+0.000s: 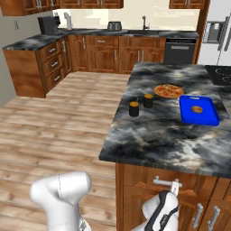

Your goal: Take the pizza cutter from the drawer on the right and place it on the dining counter for cutting.

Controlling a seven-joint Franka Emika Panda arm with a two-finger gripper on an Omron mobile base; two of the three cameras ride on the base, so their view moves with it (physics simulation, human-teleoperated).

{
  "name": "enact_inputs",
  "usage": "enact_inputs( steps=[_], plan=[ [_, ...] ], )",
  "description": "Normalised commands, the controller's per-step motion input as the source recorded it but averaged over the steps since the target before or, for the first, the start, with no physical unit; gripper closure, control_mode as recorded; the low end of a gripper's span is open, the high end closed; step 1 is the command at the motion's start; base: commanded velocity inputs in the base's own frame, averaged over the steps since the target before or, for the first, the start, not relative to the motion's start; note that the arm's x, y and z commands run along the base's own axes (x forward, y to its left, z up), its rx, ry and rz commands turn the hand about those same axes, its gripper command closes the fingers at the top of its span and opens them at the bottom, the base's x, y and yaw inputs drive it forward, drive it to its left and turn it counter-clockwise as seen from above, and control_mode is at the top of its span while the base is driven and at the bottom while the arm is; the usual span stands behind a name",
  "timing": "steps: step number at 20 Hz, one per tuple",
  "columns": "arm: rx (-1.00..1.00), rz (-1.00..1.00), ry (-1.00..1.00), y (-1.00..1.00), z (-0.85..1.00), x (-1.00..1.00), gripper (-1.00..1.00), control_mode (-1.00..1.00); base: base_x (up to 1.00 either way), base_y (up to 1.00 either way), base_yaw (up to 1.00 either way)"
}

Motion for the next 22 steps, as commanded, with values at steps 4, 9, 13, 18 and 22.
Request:
enact_inputs(
  steps=[4, 9, 13, 18, 22],
  plan=[
    [0.00, 0.00, 0.00, -0.09, -0.19, 0.24, -1.00, -1.00, 0.00, 0.00, 0.00],
    [0.00, 0.00, 0.00, -0.04, -0.21, 0.17, -1.00, -1.00, 0.00, 0.00, 0.00],
    [0.00, 0.00, 0.00, 0.00, -0.21, 0.24, -1.00, -1.00, 0.00, 0.00, 0.00],
    [0.00, 0.00, 0.00, 0.00, -0.15, 0.27, -1.00, -1.00, 0.00, 0.00, 0.00],
    [0.00, 0.00, 0.00, 0.00, -0.10, 0.25, -1.00, -1.00, 0.00, 0.00, 0.00]
  ],
)
